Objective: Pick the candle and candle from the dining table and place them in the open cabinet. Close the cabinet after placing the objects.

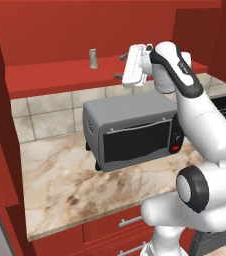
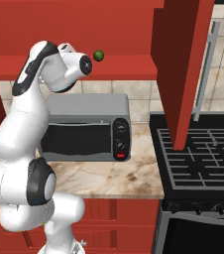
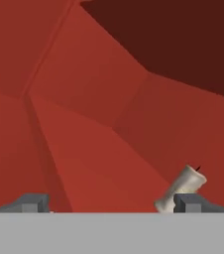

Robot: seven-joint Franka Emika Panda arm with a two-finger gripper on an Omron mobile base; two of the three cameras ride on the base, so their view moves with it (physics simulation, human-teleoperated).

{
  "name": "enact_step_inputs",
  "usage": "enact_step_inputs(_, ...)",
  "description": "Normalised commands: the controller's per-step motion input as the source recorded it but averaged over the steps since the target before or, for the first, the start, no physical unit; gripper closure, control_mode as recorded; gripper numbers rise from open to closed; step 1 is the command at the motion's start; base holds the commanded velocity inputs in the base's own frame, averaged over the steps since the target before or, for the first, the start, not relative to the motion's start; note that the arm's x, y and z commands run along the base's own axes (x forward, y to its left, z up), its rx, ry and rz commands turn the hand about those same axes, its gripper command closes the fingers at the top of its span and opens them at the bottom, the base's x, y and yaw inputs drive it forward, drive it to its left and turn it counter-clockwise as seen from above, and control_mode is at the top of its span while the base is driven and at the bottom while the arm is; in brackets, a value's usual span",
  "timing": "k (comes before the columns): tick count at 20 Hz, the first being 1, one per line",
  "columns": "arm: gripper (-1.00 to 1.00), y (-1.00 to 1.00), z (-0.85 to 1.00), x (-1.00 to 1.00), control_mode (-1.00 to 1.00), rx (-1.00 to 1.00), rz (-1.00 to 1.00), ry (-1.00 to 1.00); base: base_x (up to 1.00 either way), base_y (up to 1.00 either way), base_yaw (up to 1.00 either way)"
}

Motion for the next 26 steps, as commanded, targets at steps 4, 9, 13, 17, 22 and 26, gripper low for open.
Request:
enact_step_inputs(4, -1.00, -0.20, -0.06, -0.87, -1.00, 0.00, -0.03, -0.09, 0.00, 0.00, 0.00)
enact_step_inputs(9, -1.00, -0.16, -0.16, -0.93, -1.00, 0.00, -0.04, -0.07, 0.00, 0.00, 0.00)
enact_step_inputs(13, -1.00, -0.08, -0.26, -0.95, -1.00, 0.00, -0.06, -0.07, 0.00, 0.00, 0.00)
enact_step_inputs(17, -1.00, -0.08, -0.32, -0.95, -1.00, 0.00, -0.06, -0.05, 0.00, 0.00, 0.00)
enact_step_inputs(22, -1.00, -0.04, -0.30, -0.81, -1.00, 0.00, -0.03, -0.02, 0.00, 0.00, 0.00)
enact_step_inputs(26, -1.00, 0.00, -0.12, -0.48, -1.00, 0.00, -0.02, 0.00, 0.00, 0.00, 0.00)
